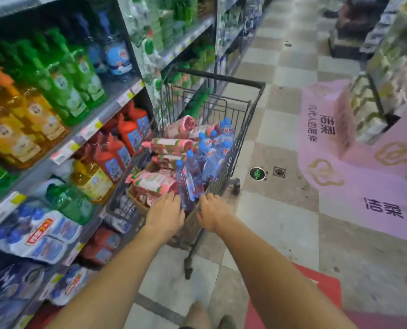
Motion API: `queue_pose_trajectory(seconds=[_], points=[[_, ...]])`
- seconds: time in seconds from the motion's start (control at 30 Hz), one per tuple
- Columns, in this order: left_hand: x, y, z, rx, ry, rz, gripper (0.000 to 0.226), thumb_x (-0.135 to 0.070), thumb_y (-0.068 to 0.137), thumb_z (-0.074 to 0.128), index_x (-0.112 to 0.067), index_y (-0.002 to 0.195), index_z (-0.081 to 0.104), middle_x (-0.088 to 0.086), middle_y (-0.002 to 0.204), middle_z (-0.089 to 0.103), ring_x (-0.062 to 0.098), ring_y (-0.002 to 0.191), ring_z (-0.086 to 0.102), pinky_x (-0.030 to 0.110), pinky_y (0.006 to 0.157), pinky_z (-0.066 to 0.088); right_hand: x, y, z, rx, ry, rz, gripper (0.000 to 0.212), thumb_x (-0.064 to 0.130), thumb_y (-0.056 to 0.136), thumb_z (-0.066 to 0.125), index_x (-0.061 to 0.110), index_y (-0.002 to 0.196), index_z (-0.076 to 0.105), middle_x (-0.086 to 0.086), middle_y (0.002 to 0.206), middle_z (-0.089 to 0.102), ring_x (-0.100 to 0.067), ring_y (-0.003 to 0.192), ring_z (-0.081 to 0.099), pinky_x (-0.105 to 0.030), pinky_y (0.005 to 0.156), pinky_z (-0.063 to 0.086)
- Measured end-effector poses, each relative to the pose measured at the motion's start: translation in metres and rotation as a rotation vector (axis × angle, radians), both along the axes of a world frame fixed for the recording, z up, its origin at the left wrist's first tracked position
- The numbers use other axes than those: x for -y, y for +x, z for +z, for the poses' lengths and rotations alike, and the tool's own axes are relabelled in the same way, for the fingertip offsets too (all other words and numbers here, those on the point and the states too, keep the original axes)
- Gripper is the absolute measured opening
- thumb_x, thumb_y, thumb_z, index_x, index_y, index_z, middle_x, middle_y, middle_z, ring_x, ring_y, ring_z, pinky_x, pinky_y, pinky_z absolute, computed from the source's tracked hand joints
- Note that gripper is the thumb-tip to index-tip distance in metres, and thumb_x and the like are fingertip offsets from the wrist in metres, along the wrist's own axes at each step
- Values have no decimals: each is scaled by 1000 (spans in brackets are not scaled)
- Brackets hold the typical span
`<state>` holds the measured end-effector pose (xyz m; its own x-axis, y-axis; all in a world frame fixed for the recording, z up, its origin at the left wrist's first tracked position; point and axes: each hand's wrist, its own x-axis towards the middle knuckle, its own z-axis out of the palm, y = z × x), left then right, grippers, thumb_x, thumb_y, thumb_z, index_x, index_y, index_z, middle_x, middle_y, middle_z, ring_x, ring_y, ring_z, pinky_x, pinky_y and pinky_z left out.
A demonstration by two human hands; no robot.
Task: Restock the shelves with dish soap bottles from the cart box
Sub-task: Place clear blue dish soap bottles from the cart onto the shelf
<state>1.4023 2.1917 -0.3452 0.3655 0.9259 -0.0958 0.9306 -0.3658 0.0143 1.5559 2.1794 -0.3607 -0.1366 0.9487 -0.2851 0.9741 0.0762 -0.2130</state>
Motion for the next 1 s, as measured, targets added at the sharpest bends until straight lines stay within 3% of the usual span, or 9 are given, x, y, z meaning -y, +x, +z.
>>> queue_pose_trajectory(seconds=[0.37,0.47,0.57,0.73,0.9,1.0], points=[[-121,35,-80,-21,-168,160,43,-28,96,47,-12,135,42,8,130,52,25,120,53,36,94,43,-151,24,-77,-165,-232,-71,45,30,100,48,4,137,41,-17,137,45,-35,129,45,-45,101,42],[-153,44,-96,-6,-197,299,59,-35,97,50,-8,146,30,12,140,43,26,123,52,35,93,45,-187,27,-96,-284,-231,-149,40,29,102,46,5,134,42,-16,135,47,-34,126,48,-41,96,42],[-175,42,-112,115,-139,465,79,-48,86,67,-1,144,39,13,129,54,27,110,61,34,81,53,-208,21,-111,-491,-210,-302,34,30,99,51,8,125,51,-15,125,58,-33,116,55,-37,90,43],[-194,41,-127,300,-290,592,90,-54,87,64,-7,150,21,12,142,41,29,127,47,38,96,46,-205,15,-125,-763,-211,-507,29,34,90,57,18,114,57,-3,107,64,-21,97,61,-37,84,49],[-206,40,-127,410,-381,734,84,-35,85,74,-7,150,28,11,147,37,28,132,42,36,101,41,-204,32,-133,-805,-280,-437,33,43,81,63,25,106,53,6,99,67,-14,91,66,-40,83,54],[-205,37,-127,479,-399,812,80,-31,81,79,-6,143,37,10,139,42,28,126,47,37,98,43,-208,40,-136,-775,-305,-377,34,38,79,71,26,103,50,10,100,66,-12,90,66,-32,80,53]])
